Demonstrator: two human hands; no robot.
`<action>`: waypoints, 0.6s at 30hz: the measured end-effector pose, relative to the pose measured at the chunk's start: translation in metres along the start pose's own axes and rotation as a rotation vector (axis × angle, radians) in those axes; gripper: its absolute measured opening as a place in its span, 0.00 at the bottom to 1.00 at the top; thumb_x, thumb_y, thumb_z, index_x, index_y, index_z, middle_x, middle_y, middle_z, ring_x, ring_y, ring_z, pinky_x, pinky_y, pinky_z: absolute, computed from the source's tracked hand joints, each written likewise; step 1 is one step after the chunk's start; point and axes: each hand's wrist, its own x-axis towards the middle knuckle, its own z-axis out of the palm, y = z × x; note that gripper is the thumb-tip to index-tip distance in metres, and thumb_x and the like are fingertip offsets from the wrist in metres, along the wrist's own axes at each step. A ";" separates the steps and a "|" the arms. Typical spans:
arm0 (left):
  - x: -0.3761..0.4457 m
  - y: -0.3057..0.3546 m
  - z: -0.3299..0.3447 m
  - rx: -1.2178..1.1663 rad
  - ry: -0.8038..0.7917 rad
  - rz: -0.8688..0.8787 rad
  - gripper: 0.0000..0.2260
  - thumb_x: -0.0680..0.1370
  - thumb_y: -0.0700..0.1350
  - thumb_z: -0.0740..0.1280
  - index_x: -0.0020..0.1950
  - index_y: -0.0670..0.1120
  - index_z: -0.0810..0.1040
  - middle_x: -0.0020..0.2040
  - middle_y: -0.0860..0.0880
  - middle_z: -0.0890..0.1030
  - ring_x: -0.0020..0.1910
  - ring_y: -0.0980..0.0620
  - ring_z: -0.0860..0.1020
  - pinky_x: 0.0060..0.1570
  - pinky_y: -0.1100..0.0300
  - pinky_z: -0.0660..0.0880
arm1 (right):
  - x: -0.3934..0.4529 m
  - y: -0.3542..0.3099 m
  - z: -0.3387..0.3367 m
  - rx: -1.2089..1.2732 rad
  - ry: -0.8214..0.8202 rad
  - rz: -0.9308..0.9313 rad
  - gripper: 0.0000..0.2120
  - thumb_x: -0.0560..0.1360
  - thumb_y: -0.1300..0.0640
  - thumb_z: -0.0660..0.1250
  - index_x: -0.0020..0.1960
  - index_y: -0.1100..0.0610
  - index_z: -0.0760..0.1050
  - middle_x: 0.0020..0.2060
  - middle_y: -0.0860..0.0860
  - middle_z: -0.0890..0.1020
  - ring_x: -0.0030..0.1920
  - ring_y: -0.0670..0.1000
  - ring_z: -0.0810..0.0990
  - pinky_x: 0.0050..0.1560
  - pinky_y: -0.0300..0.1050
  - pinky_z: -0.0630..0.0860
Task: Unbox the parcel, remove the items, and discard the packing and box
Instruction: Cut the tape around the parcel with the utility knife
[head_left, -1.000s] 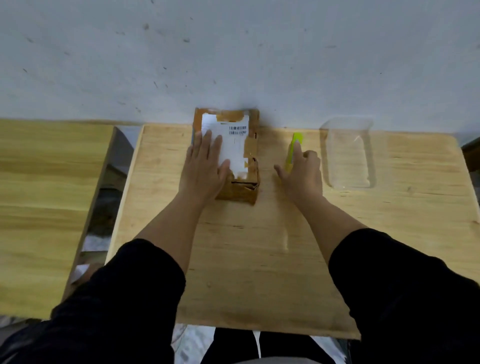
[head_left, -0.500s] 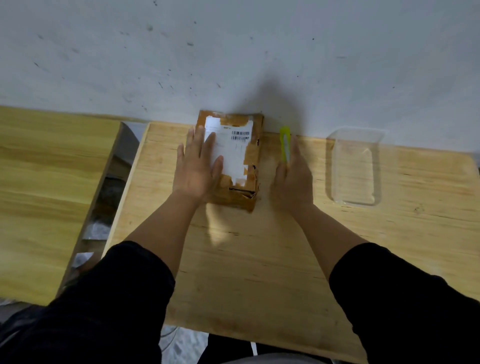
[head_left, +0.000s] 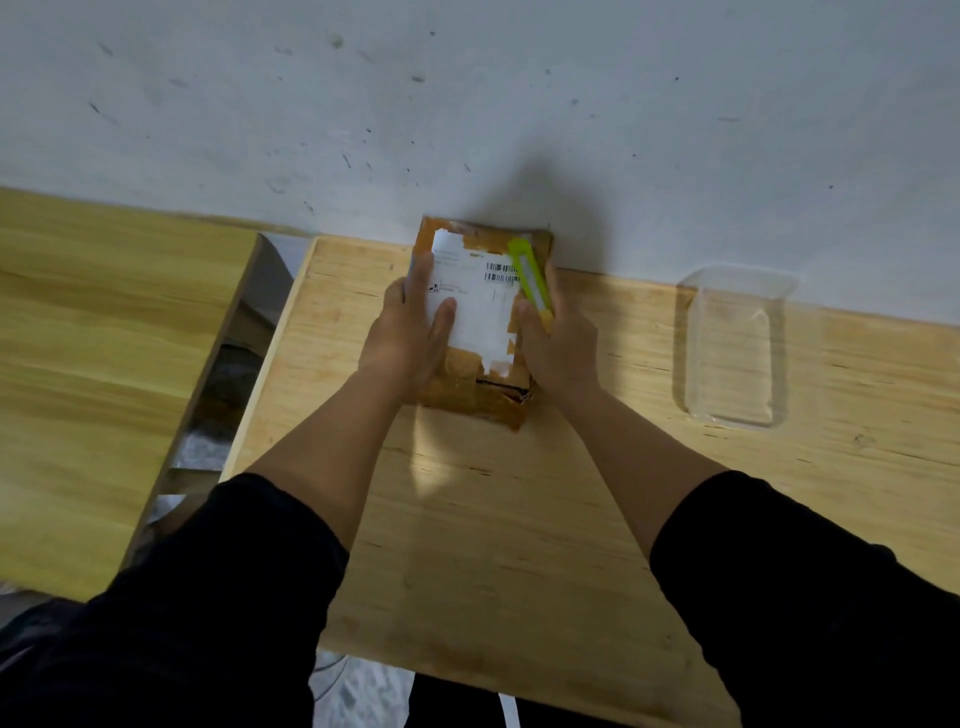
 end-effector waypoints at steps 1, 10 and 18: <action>-0.002 0.002 0.000 0.013 0.016 0.005 0.26 0.80 0.53 0.55 0.76 0.52 0.48 0.69 0.41 0.65 0.63 0.43 0.70 0.55 0.54 0.69 | 0.000 0.000 0.000 -0.002 0.003 0.013 0.25 0.79 0.53 0.58 0.74 0.54 0.57 0.56 0.58 0.79 0.55 0.57 0.77 0.52 0.42 0.68; -0.068 -0.004 -0.005 -0.078 0.051 0.080 0.27 0.80 0.50 0.57 0.77 0.49 0.49 0.70 0.39 0.63 0.64 0.40 0.69 0.59 0.51 0.69 | -0.057 -0.001 0.002 -0.012 0.021 0.111 0.24 0.79 0.51 0.58 0.74 0.53 0.59 0.61 0.57 0.79 0.54 0.55 0.78 0.51 0.38 0.68; -0.150 -0.043 -0.005 -0.083 -0.039 0.120 0.28 0.80 0.51 0.56 0.77 0.49 0.47 0.72 0.38 0.60 0.65 0.39 0.68 0.58 0.50 0.70 | -0.155 0.006 0.020 0.013 0.041 0.190 0.25 0.79 0.50 0.58 0.74 0.49 0.57 0.55 0.58 0.82 0.49 0.58 0.80 0.42 0.39 0.69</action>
